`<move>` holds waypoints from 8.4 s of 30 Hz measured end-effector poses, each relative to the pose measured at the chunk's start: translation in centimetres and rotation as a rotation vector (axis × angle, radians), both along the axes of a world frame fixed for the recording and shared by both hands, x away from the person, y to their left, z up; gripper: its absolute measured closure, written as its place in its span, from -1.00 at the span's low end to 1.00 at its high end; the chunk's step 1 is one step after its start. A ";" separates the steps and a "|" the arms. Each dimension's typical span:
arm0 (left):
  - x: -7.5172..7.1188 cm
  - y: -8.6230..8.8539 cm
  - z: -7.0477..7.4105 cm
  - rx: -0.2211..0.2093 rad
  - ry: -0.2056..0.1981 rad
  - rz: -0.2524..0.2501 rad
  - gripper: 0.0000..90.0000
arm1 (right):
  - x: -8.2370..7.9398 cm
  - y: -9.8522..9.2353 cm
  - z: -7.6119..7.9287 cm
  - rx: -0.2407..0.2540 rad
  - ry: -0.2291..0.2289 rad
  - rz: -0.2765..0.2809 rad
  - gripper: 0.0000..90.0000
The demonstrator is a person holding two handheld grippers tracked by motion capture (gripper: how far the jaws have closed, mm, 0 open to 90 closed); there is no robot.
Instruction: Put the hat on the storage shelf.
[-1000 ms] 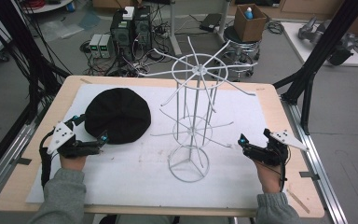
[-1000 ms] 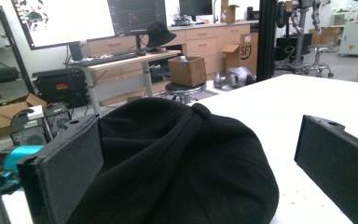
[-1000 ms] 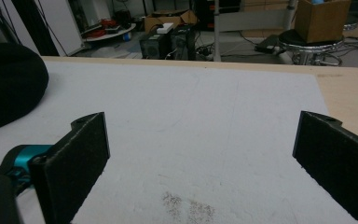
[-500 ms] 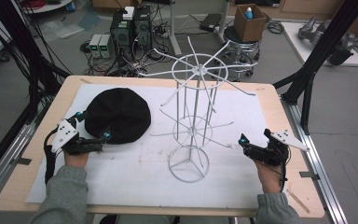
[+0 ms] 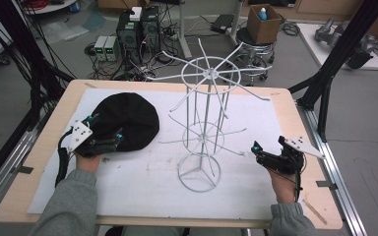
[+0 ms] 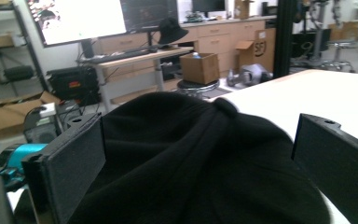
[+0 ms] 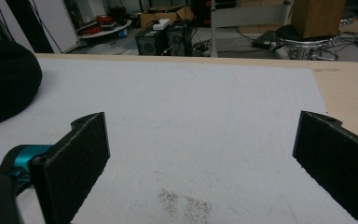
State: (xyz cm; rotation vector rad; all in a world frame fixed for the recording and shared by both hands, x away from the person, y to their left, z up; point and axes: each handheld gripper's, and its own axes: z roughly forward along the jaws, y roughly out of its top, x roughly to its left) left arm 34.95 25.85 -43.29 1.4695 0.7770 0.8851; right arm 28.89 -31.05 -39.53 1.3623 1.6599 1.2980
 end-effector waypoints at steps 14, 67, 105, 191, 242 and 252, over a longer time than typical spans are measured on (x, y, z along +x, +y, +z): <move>2.3 -3.3 -0.1 0.117 -0.023 -0.040 -0.79 | 0.0 -0.2 -0.1 0.008 0.006 -0.018 -0.94; 4.0 -5.2 -1.0 0.205 0.077 0.030 -0.06 | -0.1 -0.5 -0.2 0.042 0.003 -0.056 -0.94; 1.7 -2.8 6.7 -0.115 0.114 0.014 0.84 | -0.2 -0.8 -0.4 0.067 -0.001 -0.068 -0.94; -9.0 -1.7 22.7 -0.259 -0.117 -0.216 0.83 | -0.3 -0.2 -0.4 0.043 -0.012 -0.061 -0.94; -8.3 -2.4 26.2 -0.388 -0.193 -0.148 0.83 | -0.3 0.0 -0.5 0.031 -0.005 -0.050 -0.94; -7.9 -2.9 27.1 -0.399 -0.191 -0.160 0.83 | -0.2 0.2 -0.5 0.017 -0.005 -0.049 -0.94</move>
